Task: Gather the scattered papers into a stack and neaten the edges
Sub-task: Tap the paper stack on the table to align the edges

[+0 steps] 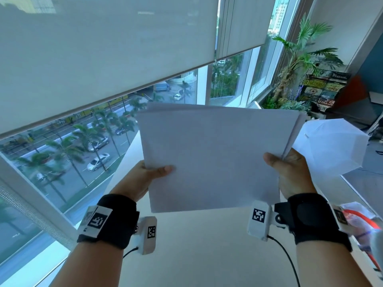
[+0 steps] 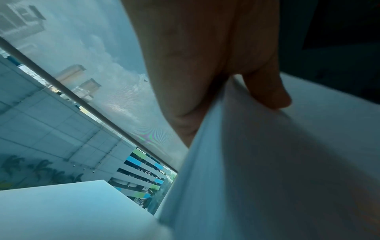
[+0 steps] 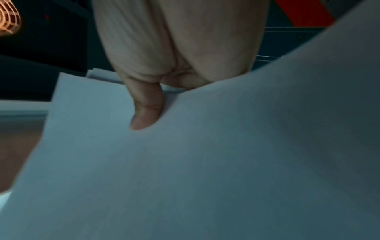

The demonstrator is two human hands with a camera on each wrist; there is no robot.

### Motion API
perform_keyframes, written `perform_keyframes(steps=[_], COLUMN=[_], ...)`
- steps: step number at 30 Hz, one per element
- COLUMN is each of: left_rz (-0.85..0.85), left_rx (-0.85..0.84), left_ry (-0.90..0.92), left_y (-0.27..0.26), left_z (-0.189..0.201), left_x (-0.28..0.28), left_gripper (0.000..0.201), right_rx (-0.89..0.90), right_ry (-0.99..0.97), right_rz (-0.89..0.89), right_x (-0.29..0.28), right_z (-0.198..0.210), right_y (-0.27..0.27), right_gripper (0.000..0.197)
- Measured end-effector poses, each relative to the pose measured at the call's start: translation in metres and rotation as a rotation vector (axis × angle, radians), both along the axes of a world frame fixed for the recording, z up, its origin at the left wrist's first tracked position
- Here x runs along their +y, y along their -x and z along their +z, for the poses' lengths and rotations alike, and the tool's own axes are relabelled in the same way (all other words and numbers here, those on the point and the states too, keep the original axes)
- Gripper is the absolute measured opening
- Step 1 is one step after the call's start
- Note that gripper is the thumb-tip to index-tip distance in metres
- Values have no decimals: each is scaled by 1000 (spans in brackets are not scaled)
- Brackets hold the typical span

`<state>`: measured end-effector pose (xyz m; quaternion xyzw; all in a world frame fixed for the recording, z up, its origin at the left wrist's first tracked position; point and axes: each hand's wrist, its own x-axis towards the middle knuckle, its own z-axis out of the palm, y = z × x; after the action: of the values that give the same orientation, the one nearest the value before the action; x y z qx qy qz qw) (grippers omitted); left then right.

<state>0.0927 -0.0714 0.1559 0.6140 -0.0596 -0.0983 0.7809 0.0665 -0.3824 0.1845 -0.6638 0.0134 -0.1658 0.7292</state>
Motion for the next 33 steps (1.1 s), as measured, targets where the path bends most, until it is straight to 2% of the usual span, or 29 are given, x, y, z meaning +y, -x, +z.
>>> perform_keyframes(steps=[1,3,4,6,9,12,15,18,21,27,30,33], left_rz=[10,53,83,129,175,255,351,476,542,500,430,408], left_rx=[10,40,55,88,122,112,85,56,16,-59,-54,-33], left_ry=[-19,-28,-33,-91,-120,-86,-34,-13,-41,-69,-86,-120], left_y=[-1,1,2,5,8,14,21,26,31,36,33,30], left_z=[-4,-11,-16,-24,-34,-44,-53,-60,-68,-71,-72,-73], left_x=[0,-5,-8,-15,-21,-26,-26,-21,-16,-13,-9,-6], left_gripper=[54,27,13,4,14,6,11,8,11,46,55,47], right_rx=[25,92,126,180,221,223,224,259,278,231,232,245], right_ry=[-3,3,-4,10,31,10,-66,-112,-89,-119,-55,69], right_rz=[-40,-86,-100,-89,-67,-84,-38,-15,-27,-59,-7,-49], right_x=[-1,2,5,10,23,35,44,44,41,37,33,32], right_z=[-10,-25,-32,-46,-58,-65,-71,-82,-93,-99,-99,-102], right_y=[-2,-2,-1,-2,0,5,16,21,24,22,20,16], right_gripper=[7,14,6,22,25,24,20,15,25,66,54,44])
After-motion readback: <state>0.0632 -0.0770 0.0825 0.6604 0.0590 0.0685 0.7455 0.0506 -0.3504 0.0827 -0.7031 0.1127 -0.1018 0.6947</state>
